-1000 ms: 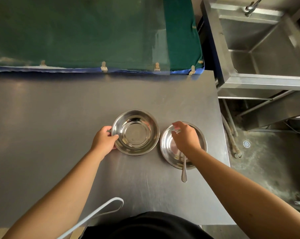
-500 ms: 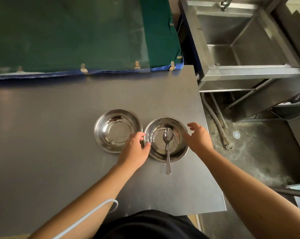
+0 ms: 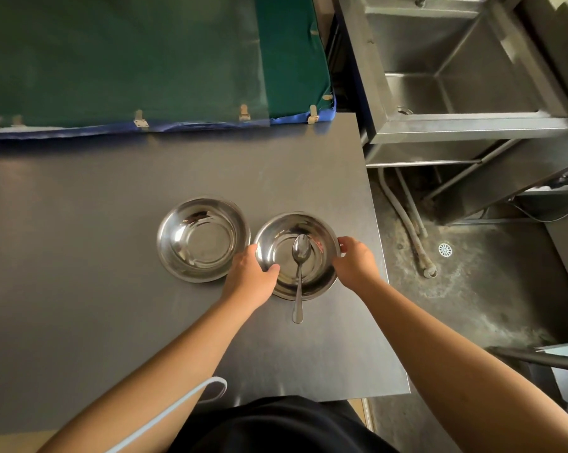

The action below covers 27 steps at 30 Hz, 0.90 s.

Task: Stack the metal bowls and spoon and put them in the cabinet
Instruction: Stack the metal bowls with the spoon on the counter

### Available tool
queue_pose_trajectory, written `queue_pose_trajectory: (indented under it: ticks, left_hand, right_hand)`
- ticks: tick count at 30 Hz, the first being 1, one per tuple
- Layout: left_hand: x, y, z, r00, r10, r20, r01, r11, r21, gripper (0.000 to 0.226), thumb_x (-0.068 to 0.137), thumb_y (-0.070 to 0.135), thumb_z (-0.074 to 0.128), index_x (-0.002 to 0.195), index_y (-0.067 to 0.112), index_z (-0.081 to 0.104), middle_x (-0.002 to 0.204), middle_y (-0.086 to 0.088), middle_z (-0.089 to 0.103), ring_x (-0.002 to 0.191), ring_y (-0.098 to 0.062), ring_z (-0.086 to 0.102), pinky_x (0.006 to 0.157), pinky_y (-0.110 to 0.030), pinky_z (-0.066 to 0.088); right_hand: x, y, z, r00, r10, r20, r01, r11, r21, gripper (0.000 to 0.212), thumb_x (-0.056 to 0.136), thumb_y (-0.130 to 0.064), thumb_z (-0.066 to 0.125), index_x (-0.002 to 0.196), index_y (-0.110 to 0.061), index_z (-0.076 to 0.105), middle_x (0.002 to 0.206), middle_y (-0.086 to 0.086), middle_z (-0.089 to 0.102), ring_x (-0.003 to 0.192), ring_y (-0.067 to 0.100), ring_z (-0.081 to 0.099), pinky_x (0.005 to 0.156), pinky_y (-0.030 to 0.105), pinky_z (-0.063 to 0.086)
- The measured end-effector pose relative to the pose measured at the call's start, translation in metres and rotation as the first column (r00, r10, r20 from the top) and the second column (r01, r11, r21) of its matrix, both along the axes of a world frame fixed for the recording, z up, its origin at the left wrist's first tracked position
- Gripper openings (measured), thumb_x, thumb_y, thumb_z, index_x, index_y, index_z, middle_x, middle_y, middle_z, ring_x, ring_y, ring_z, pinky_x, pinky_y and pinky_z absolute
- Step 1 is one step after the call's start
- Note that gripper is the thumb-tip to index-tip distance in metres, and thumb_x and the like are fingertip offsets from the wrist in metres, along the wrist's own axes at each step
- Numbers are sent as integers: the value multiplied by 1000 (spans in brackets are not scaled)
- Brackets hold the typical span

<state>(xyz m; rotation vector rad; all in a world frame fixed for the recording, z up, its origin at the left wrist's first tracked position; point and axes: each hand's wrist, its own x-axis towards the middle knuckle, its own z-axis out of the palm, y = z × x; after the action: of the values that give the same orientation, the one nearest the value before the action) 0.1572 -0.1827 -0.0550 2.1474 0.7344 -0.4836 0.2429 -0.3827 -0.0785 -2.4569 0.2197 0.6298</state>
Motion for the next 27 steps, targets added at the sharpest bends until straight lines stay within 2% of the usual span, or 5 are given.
queue_pose_trajectory:
  ticks: [10,15,21,24,27]
  left_hand:
    - [1,5,13,995,71,65,-65,994,-90,71,84,47,65,148,28,40,139,1,52,117,-24,57,96,-45,51]
    - [3,24,26,984,107,142,-98,993,-72,68,84,49,66,145,29,43,135,2,54,112,-22,60,93,-42,52]
    - [-6,70,34,958,185,219,-169,982,-88,63,83,49,67,140,32,49,125,12,58,106,-18,63,87,-37,52]
    - [-14,96,33,946,229,232,-218,973,-70,60,82,48,67,137,33,52,120,15,59,101,-15,62,75,-28,46]
    - [-22,118,31,943,253,217,-247,968,-55,50,81,48,67,128,37,56,111,16,61,94,-16,65,71,-29,45]
  right_hand:
    - [8,0,24,999,-1,53,0,1000,21,38,89,-1,56,123,-17,67,96,-2,62,74,21,60,45,22,41]
    - [17,16,41,995,26,99,-30,999,40,38,90,-4,58,123,-19,68,93,-6,62,69,6,55,37,8,35]
    - [22,67,53,988,90,127,-102,991,85,36,89,-6,61,122,-19,69,98,-6,63,86,20,60,47,12,34]
    - [20,95,54,986,121,112,-132,987,94,34,87,-5,60,117,-20,71,87,-8,61,77,18,60,44,13,35]
    - [15,121,50,985,148,88,-156,983,99,35,86,-4,59,116,-19,71,86,-7,62,74,18,60,44,15,37]
